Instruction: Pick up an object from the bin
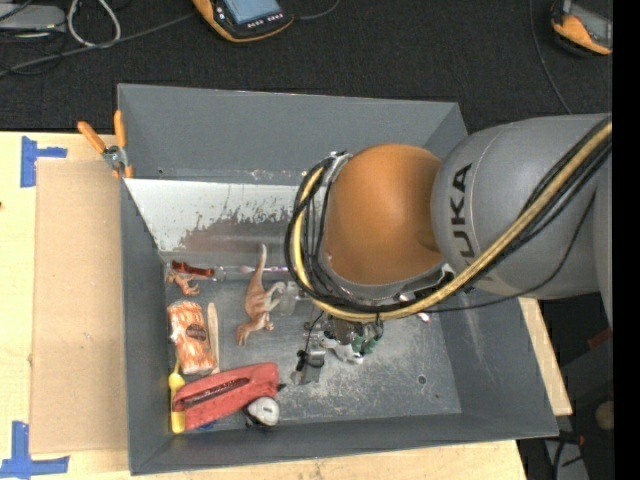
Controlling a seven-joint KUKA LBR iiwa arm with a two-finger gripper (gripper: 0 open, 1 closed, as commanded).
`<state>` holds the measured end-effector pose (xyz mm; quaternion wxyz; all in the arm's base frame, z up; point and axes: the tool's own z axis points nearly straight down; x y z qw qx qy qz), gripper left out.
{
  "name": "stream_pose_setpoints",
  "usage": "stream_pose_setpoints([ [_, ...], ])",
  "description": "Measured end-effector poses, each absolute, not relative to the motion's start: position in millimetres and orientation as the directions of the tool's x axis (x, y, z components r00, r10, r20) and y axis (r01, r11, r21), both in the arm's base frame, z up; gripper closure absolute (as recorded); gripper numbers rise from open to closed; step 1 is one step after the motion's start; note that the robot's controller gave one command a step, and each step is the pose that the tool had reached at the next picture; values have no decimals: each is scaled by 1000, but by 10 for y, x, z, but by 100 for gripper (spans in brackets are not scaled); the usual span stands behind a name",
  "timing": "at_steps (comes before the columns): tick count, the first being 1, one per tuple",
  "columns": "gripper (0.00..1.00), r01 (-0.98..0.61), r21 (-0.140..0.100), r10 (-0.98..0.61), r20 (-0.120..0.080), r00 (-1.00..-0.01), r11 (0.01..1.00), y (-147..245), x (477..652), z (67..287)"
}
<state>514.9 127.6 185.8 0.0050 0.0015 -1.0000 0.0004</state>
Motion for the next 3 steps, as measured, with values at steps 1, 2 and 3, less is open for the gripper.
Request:
stream_pose_setpoints([
  [1, 0, 1, 0, 1, 2, -1000, 1000, 1267, 5167, 1902],
  [2, 0, 110, 0, 110, 1, -994, 994, 1247, 5171, 1422],
  [3, 0, 295, -1, 295, 0, -955, 955, 1593, 5210, 948],
])
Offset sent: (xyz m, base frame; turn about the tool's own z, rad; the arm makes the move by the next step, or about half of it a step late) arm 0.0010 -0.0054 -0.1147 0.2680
